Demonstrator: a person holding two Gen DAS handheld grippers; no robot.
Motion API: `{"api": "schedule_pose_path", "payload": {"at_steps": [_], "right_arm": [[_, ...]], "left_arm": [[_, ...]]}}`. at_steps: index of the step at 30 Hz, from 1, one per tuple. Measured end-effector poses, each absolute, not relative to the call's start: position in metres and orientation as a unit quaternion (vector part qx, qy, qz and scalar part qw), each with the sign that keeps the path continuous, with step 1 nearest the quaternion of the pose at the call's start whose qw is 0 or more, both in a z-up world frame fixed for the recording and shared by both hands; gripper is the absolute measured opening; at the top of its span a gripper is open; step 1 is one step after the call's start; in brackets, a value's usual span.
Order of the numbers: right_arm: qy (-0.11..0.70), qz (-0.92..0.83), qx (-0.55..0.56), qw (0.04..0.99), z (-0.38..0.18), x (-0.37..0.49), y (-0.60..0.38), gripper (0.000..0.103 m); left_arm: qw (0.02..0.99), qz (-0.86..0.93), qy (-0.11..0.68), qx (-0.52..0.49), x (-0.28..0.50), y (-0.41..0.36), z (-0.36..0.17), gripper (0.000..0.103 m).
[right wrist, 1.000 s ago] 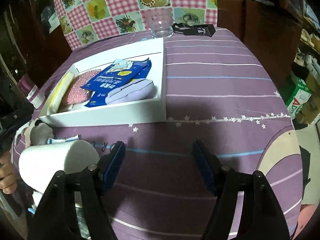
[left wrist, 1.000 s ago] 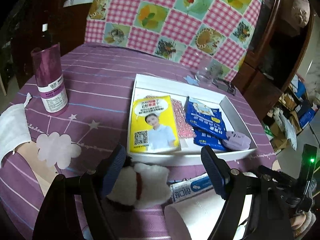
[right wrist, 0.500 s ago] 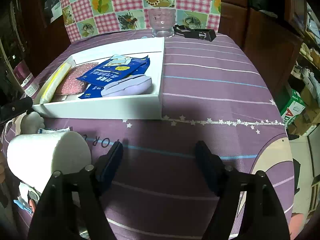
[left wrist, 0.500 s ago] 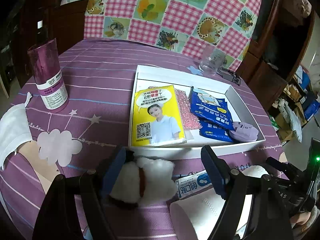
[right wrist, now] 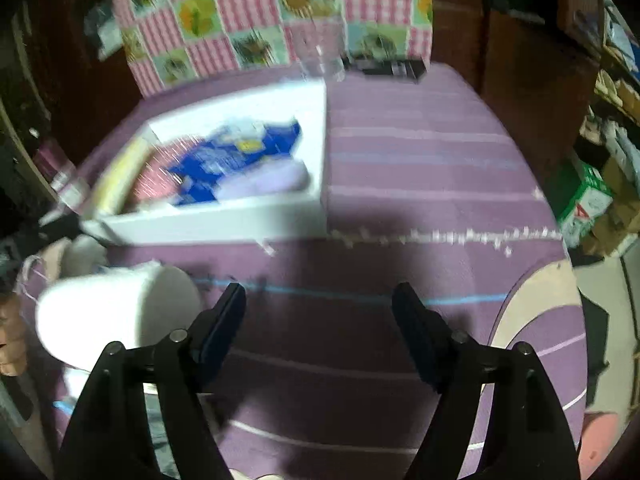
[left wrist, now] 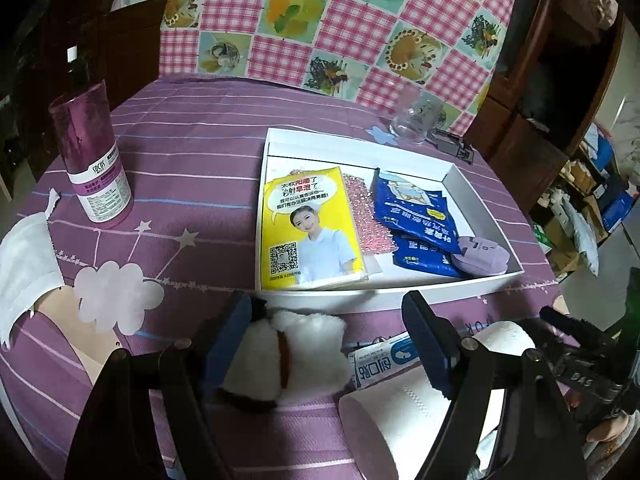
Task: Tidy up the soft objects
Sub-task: 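Grasp the white plush toy with left while right moves toward the plaid cloth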
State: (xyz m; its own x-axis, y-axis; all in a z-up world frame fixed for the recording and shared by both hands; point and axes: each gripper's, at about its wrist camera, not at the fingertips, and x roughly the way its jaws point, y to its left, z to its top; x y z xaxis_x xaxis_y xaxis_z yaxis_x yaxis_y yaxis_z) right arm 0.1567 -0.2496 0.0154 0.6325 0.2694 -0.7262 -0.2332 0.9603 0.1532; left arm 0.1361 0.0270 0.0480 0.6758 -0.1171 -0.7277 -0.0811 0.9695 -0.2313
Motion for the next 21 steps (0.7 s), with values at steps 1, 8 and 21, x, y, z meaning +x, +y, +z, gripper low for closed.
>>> {"api": "schedule_pose_path", "payload": {"at_steps": [1, 8, 21], "right_arm": [[0.394, 0.140, 0.015, 0.908, 0.022, 0.152, -0.248, 0.077], [0.345, 0.197, -0.006, 0.918, 0.043, 0.112, -0.242, 0.077], [0.332, 0.266, 0.047, 0.904, 0.051, 0.085, -0.238, 0.077]], "left_arm": [[0.907, -0.014, 0.402, -0.126, 0.136, 0.028, 0.049, 0.078], [0.904, -0.026, 0.412, -0.113, 0.137, 0.030, 0.045, 0.078], [0.899, -0.006, 0.415, -0.141, 0.128, 0.051, 0.048, 0.078]]}}
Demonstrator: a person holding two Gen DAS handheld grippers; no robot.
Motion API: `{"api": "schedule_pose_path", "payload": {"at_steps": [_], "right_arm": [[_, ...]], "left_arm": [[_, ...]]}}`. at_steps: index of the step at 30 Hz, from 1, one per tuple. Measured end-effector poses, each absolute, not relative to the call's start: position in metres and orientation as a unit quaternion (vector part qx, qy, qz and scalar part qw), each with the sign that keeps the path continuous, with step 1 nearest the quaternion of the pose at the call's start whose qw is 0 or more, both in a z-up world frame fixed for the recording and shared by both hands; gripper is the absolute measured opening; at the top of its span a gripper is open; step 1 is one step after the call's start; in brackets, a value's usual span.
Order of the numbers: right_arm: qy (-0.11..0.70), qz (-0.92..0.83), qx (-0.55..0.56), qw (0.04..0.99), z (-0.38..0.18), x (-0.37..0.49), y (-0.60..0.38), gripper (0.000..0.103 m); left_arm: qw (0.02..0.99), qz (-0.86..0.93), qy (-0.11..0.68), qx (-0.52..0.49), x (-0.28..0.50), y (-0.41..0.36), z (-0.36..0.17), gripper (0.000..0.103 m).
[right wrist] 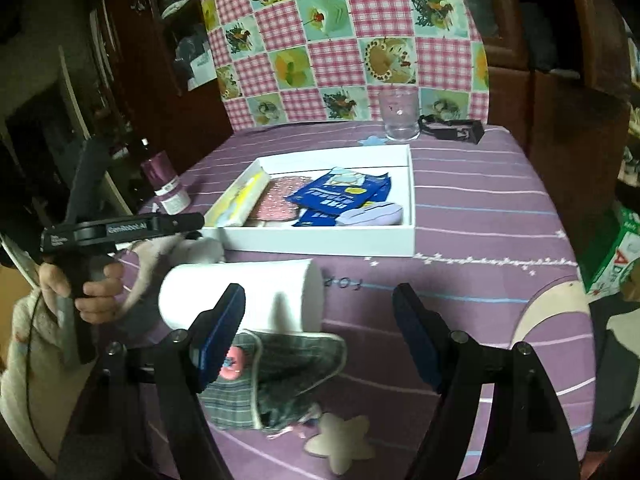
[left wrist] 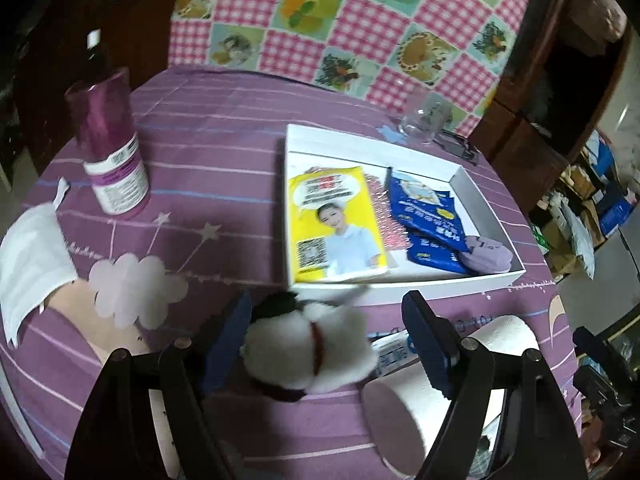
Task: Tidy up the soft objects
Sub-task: 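Grasp the white plush toy with left while right moves toward the plaid cloth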
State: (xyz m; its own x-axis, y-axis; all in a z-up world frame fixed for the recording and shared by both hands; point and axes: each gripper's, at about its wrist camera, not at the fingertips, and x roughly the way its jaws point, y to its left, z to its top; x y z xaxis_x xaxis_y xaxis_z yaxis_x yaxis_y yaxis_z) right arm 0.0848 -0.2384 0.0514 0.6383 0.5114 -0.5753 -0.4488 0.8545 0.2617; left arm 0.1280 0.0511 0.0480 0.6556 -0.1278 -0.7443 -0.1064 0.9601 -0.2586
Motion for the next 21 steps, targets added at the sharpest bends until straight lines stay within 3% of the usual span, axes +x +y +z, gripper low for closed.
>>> {"api": "schedule_pose_path", "payload": {"at_steps": [16, 19, 21], "right_arm": [[0.340, 0.301, 0.008, 0.891, 0.047, 0.067, -0.210, 0.077], [0.341, 0.302, 0.005, 0.890, 0.047, 0.065, -0.209, 0.077], [0.342, 0.302, 0.003, 0.890, 0.047, 0.064, -0.209, 0.077]], "left_arm": [[0.875, 0.014, 0.463, -0.138, 0.138, 0.049, 0.011, 0.078], [0.878, 0.009, 0.460, -0.131, 0.138, 0.044, 0.011, 0.064], [0.880, 0.012, 0.459, -0.123, 0.137, 0.040, 0.012, 0.062]]}}
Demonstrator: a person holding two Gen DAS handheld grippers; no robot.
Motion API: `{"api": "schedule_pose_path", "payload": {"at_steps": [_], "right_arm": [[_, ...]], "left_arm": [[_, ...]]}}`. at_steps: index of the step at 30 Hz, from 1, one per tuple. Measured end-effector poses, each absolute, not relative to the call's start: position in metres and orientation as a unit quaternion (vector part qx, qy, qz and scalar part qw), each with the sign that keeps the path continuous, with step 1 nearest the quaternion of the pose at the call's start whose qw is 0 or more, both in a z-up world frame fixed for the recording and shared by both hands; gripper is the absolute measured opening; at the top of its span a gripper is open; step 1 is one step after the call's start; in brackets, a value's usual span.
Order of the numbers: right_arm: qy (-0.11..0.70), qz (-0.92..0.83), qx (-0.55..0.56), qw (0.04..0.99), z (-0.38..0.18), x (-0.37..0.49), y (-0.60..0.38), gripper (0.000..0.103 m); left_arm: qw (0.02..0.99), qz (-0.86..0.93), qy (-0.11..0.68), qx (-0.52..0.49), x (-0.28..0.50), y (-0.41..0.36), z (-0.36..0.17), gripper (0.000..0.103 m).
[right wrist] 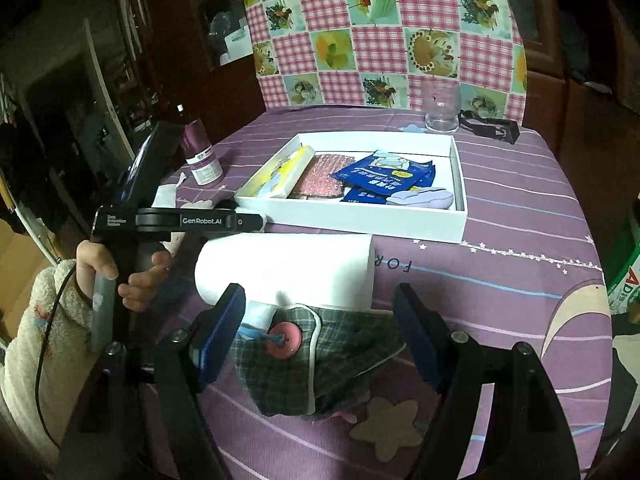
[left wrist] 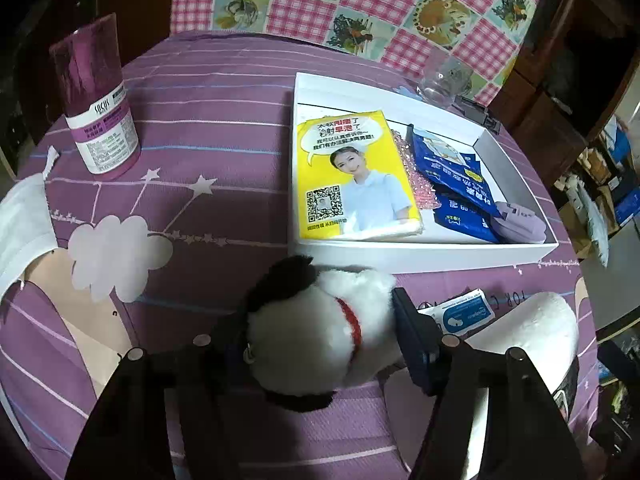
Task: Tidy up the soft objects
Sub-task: 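Grasp the white plush toy with left while right moves toward the plaid cloth, then grasp the plaid cloth by its button with the right gripper while left holds the plush toy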
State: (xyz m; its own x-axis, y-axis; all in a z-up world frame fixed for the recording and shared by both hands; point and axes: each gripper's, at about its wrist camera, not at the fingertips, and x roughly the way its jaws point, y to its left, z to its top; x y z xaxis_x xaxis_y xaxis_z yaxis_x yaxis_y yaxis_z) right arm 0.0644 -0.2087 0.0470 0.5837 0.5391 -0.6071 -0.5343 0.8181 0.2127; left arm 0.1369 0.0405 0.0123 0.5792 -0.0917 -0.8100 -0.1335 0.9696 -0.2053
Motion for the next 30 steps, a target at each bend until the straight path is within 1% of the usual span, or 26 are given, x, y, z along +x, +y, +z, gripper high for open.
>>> {"api": "schedule_pose_path", "payload": {"at_steps": [8, 13, 19, 24, 30], "right_arm": [[0.352, 0.293, -0.006, 0.889, 0.043, 0.065, -0.206, 0.077], [0.361, 0.289, -0.010, 0.887, 0.041, 0.065, -0.205, 0.077], [0.373, 0.287, -0.018, 0.882, 0.036, 0.062, -0.201, 0.077], [0.376, 0.289, -0.018, 0.880, 0.036, 0.061, -0.200, 0.077], [0.372, 0.292, -0.016, 0.881, 0.042, 0.055, -0.202, 0.077]], "left_arm": [[0.889, 0.039, 0.442, -0.112, 0.127, 0.038, 0.026, 0.046], [0.891, 0.062, 0.434, -0.117, 0.121, 0.045, 0.033, 0.042], [0.896, 0.066, 0.416, -0.140, 0.113, 0.056, 0.048, 0.042], [0.889, 0.052, 0.429, -0.154, 0.105, 0.057, 0.057, 0.042], [0.902, 0.036, 0.407, -0.136, 0.093, 0.041, 0.073, 0.042]]}}
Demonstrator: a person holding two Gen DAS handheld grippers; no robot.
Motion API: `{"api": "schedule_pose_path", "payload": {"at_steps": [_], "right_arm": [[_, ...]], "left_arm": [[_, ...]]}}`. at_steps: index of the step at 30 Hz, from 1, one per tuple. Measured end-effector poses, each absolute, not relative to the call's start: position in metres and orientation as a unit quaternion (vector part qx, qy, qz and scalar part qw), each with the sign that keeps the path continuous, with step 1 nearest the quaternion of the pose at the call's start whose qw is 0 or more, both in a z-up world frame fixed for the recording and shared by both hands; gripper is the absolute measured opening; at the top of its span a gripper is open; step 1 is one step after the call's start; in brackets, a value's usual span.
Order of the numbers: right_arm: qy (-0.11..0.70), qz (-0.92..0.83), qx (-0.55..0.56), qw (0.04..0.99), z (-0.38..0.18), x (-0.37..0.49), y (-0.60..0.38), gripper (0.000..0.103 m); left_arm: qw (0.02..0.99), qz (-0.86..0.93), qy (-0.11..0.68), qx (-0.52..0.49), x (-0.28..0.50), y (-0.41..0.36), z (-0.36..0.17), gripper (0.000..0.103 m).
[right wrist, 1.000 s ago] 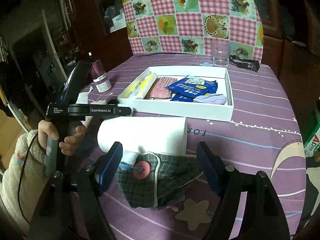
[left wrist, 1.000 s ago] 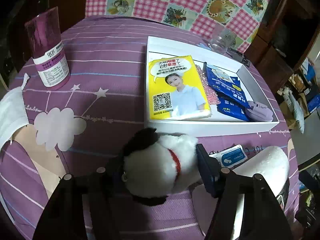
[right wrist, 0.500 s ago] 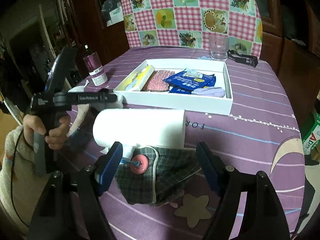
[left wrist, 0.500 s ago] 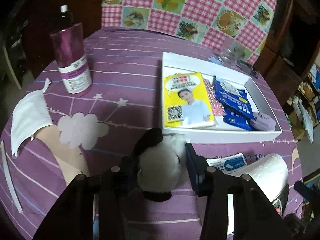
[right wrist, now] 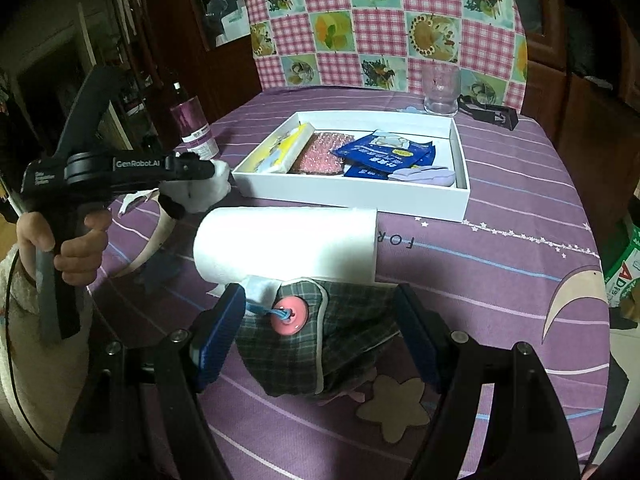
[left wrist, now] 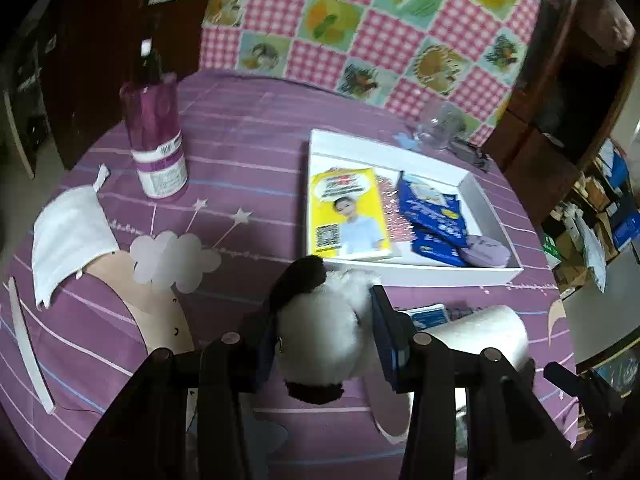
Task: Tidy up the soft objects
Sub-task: 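Grasp the plaid cloth by its button with the right gripper while left holds the plush toy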
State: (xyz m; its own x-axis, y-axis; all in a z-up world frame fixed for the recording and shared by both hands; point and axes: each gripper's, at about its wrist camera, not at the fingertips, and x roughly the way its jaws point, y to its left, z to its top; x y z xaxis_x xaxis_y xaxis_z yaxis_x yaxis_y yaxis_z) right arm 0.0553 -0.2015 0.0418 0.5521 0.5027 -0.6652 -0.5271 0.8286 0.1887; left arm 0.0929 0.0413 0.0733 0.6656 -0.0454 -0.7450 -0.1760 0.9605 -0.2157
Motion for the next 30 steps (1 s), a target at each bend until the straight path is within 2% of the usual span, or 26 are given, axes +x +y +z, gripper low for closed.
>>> {"api": "schedule_pose_path", "payload": {"at_steps": [9, 18, 20, 22, 27, 30], "right_arm": [[0.388, 0.293, -0.035, 0.873, 0.036, 0.047, -0.191, 0.077], [0.321, 0.320, -0.065, 0.889, 0.041, 0.028, -0.169, 0.075], [0.309, 0.320, -0.086, 0.892, 0.039, 0.024, -0.159, 0.072], [0.309, 0.309, -0.113, 0.892, 0.034, 0.024, -0.149, 0.061], [0.311, 0.283, -0.139, 0.897, 0.025, 0.028, -0.146, 0.041], [0.313, 0.286, -0.124, 0.897, 0.026, 0.030, -0.151, 0.034]], "left_arm": [[0.909, 0.046, 0.401, -0.099, 0.071, 0.024, 0.081, 0.042], [0.903, 0.056, 0.414, -0.098, 0.072, 0.026, 0.074, 0.042], [0.903, 0.057, 0.415, -0.100, 0.073, 0.027, 0.073, 0.042], [0.902, 0.058, 0.416, -0.100, 0.073, 0.027, 0.072, 0.042], [0.901, 0.056, 0.419, -0.095, 0.073, 0.024, 0.072, 0.043], [0.901, 0.056, 0.418, -0.096, 0.073, 0.025, 0.072, 0.043]]}}
